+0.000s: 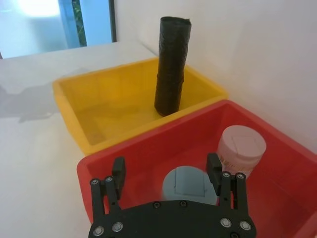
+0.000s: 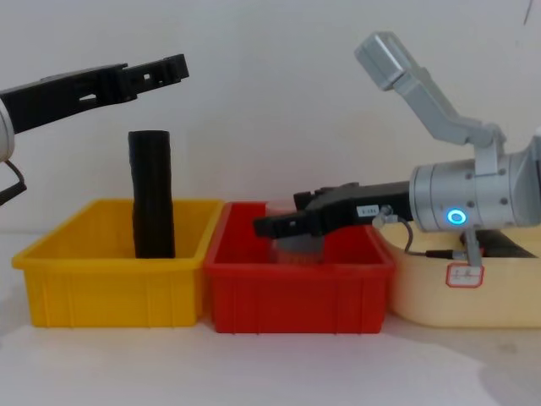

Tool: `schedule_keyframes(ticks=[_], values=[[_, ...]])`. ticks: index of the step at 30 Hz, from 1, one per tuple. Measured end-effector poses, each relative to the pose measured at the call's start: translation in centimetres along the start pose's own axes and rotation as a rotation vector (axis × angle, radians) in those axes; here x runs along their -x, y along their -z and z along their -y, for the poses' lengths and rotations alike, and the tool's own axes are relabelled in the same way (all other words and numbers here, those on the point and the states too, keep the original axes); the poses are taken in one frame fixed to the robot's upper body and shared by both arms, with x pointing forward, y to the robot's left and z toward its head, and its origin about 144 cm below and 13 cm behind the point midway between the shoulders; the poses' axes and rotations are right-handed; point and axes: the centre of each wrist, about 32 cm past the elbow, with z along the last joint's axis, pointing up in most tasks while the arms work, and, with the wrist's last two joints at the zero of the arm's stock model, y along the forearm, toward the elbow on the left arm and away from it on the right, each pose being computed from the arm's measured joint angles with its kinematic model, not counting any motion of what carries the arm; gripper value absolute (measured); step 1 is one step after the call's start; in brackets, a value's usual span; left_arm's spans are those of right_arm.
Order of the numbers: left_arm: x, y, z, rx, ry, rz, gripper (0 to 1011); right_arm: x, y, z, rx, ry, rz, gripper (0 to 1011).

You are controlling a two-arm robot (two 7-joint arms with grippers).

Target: Pick up the garbage bag with the one hand and transfer it to the other hand.

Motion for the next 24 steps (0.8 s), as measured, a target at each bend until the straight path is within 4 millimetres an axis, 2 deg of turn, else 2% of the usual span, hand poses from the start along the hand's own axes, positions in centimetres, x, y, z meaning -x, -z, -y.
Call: schedule_keyframes(ticks=[24], values=[[0.00, 0.00, 0.00, 0.000, 0.000, 0.000, 1002, -1.01, -0.51, -0.07, 0.075, 0.041, 0.072, 1001]])
